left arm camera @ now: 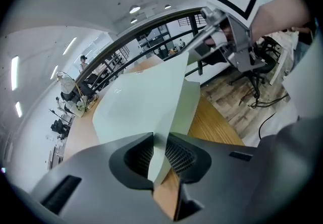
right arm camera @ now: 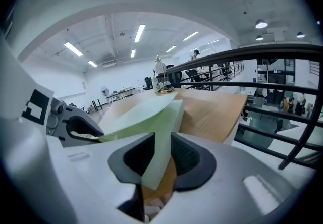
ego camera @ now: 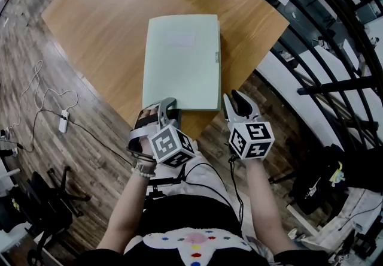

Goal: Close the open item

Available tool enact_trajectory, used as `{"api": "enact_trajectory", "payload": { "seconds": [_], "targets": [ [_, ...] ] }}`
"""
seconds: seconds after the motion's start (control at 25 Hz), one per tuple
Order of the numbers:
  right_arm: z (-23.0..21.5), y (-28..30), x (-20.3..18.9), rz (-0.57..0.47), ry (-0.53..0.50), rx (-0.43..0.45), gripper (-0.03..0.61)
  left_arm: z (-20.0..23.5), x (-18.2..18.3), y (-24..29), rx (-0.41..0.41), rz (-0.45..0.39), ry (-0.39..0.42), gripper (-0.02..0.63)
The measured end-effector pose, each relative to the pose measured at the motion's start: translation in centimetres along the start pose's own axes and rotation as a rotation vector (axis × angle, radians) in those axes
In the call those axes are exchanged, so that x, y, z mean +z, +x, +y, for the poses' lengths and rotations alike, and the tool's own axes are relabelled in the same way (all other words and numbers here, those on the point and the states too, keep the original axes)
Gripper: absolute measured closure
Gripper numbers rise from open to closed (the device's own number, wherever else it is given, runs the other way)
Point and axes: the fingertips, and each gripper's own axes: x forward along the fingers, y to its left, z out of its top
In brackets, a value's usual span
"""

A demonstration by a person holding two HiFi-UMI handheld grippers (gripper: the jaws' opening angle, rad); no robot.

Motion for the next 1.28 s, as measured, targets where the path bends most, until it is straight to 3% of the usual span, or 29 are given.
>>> {"api": "enact_trajectory", "payload": {
  "seconds": [0.24, 0.64, 0.84, 1.0, 1.28],
  "targets": [
    [-1.1, 2.8, 3.4, -0.044, -0.070, -0.013, 0.569, -0.5, -0.2, 0.8, -0.026, 0.069, 0.083, 0.540],
    [-1.6, 9.3, 5.6, 0.022, -0.202, 0.083, 0.571, -1.0, 0.2, 1.2, -0.039, 0.119, 0.149, 0.540],
    [-1.2, 11.4, 4.9, 0.101, -0.272, 0.119, 0.571, -0.9, 0.3, 1.4, -0.067, 0.161, 0.200, 0.538],
    [-1.6, 12.1, 3.2, 0.158, -0.272, 0.106, 0.571, -0.9, 0.2, 1.4, -0.084, 0.155, 0.185, 0.537],
    [-2.1, 12.5, 2.9, 0.141, -0.230, 0.075, 0.571, -1.0, 0.5, 1.4, -0.117, 0.084, 0.140, 0.537]
  ]
}}
